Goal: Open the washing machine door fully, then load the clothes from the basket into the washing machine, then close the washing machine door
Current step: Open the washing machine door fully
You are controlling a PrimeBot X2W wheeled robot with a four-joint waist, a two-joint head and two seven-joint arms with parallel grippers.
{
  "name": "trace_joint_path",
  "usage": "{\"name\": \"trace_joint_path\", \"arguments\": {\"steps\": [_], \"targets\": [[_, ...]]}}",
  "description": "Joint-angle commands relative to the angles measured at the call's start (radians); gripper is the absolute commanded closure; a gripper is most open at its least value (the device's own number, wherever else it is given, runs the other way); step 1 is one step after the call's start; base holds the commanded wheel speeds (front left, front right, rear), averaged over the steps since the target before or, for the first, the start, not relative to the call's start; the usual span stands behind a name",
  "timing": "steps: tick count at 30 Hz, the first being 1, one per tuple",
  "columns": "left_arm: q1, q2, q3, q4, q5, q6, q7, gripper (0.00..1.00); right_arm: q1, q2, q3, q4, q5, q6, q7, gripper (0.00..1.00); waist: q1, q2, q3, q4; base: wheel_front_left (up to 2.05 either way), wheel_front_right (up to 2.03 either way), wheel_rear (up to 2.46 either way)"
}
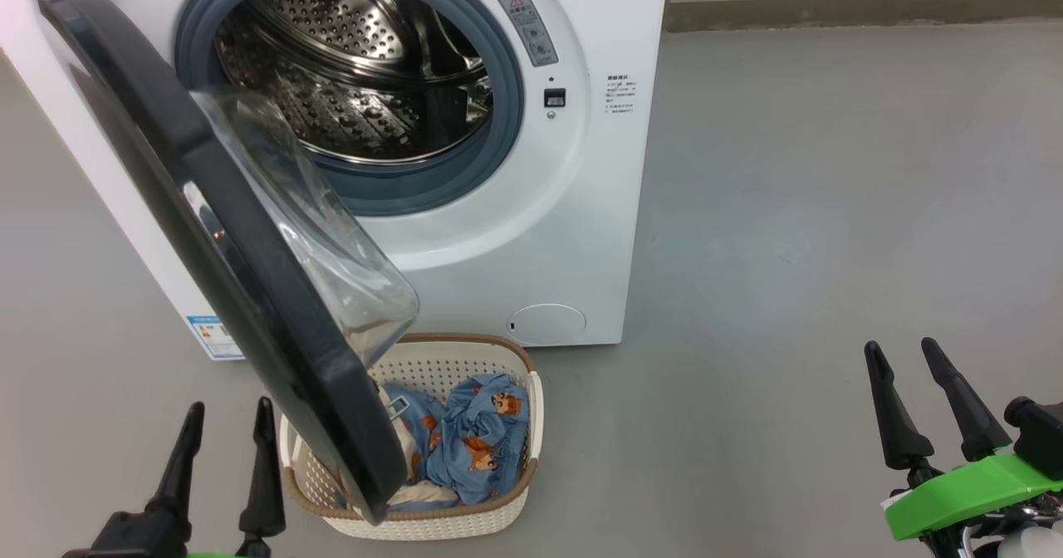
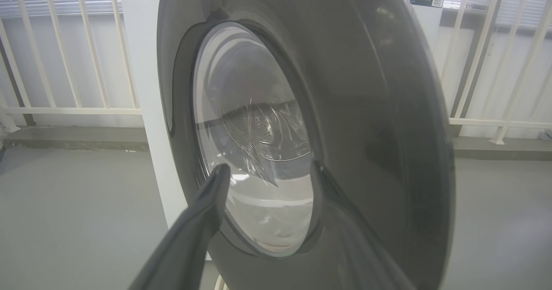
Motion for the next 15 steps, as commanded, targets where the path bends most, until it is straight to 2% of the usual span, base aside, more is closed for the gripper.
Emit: {"name": "trace_joint_path", "arguments": {"steps": [1,2,8,15], "targets": [[-0.042,0.01,0.035,-0.025,-0.004,0.001,-0.006,0.7,-0.037,-0.016,0.019,-0.018,0.006,0.005,-0.009,0.0,0.0,0.0,0.0,0.001,0.0,0.0,0.0],[-0.043,0.01,0.036,-0.032,-0.004,0.001,-0.006,1.0,-0.037,-0.017,0.019,-0.018,0.006,0.005,-0.009,0.0,0.0,0.0,-0.001,0.002,0.0,0.0,0.0],[-0.059,0.007,0.038,-0.107,0.002,0.01,-0.006,1.0,-0.034,-0.016,0.018,-0.017,0.007,0.005,-0.009,0.0,0.0,0.0,-0.003,0.008,0.0,0.0,0.0],[-0.106,0.014,0.004,-0.263,0.047,0.019,-0.006,1.0,-0.032,-0.011,0.026,-0.016,0.009,0.005,-0.009,0.0,0.0,0.0,-0.007,0.015,0.0,0.0,0.0]]}}
